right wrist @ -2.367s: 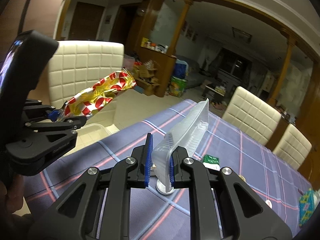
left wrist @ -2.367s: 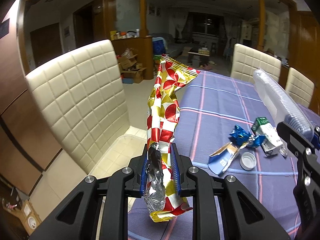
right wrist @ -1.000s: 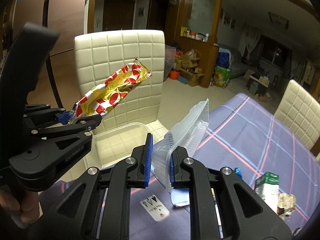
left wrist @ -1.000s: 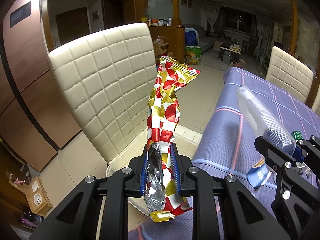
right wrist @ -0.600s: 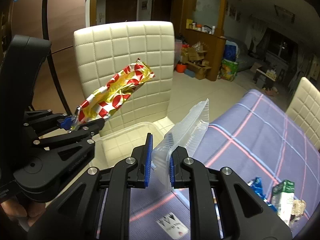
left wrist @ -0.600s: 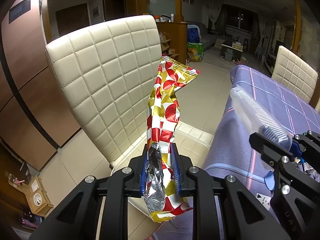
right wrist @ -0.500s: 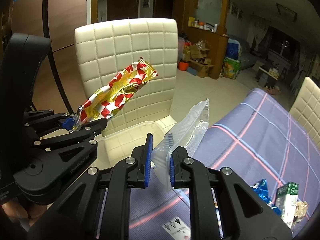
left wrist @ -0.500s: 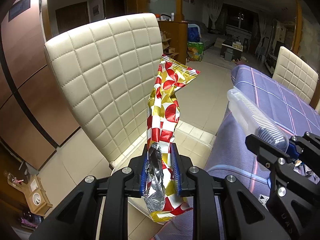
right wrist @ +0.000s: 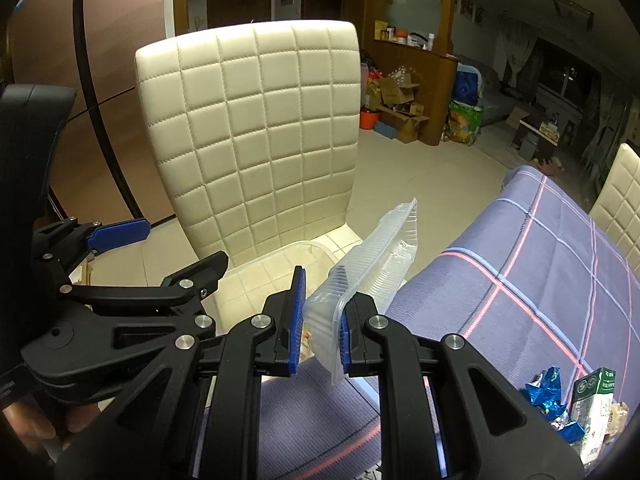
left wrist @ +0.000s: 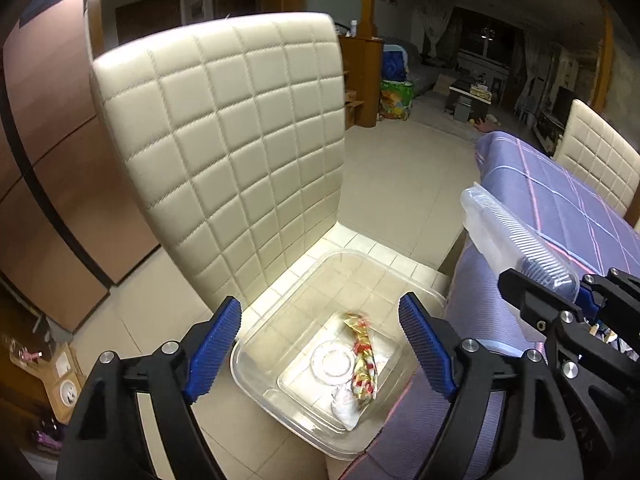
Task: Collect trash
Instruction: 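Open the left tool to drop the wrapper into the bin, then open the right tool to drop the clear tray into the bin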
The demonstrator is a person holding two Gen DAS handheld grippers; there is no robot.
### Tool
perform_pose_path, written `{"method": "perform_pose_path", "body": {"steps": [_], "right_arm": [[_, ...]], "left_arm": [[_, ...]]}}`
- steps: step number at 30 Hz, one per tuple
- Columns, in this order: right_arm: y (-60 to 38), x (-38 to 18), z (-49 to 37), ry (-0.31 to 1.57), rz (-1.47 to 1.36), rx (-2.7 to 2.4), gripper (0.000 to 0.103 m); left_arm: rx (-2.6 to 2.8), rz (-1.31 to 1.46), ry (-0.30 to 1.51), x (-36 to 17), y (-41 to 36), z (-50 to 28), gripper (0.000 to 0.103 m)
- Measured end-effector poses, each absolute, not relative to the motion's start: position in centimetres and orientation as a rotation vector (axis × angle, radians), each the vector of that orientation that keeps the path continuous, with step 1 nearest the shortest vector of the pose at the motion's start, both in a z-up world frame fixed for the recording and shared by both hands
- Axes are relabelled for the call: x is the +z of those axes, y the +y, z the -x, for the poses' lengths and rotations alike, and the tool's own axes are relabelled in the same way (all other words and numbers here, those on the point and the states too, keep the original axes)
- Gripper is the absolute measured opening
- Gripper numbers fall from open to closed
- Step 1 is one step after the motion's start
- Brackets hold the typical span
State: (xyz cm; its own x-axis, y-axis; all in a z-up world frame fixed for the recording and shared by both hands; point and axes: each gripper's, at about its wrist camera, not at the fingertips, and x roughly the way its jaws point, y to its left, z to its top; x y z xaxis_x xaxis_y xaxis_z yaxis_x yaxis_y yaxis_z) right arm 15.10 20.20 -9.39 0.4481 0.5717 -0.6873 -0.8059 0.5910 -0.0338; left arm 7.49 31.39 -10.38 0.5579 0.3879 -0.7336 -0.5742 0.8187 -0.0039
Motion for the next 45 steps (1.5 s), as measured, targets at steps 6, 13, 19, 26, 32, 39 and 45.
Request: {"method": "perform_pose_path", "body": {"steps": [6, 13, 19, 26, 32, 39, 45], "right_arm": [[21.9, -10.2, -14.6, 0.702, 0.407, 0.909, 0.017], [22.2, -11.1, -15.8, 0.776, 0.386, 0.899, 0.021], [21.1, -10.1, -15.3, 0.694, 0.348, 0.887, 0.087], [19.4, -8.7, -16.5, 0.700, 0.276, 0.844, 0.084], [16.8, -7.1, -16.5, 0.687, 0.243, 0.804, 0.084], [13.4, -6.8, -14.1, 0.639, 0.308, 0.709, 0.074], [8.1, -6.6, -12.7, 0.610, 0.296, 0.618, 0.070]], "left_arm": [[0.628, 0.264, 0.808, -11.2, 33.3, -6.5, 0.079], [0.643, 0.296, 0.802, -11.7, 34.3, -5.6, 0.079], [0.654, 0.317, 0.795, -11.9, 34.7, -5.2, 0.079], [0.652, 0.322, 0.777, -11.4, 34.6, -4.6, 0.079], [0.606, 0.310, 0.761, -10.7, 32.8, -5.0, 0.079], [0.519, 0.256, 0.741, -9.4, 28.5, -5.7, 0.079], [0.419, 0.183, 0.729, -8.3, 23.4, -6.9, 0.079]]}}
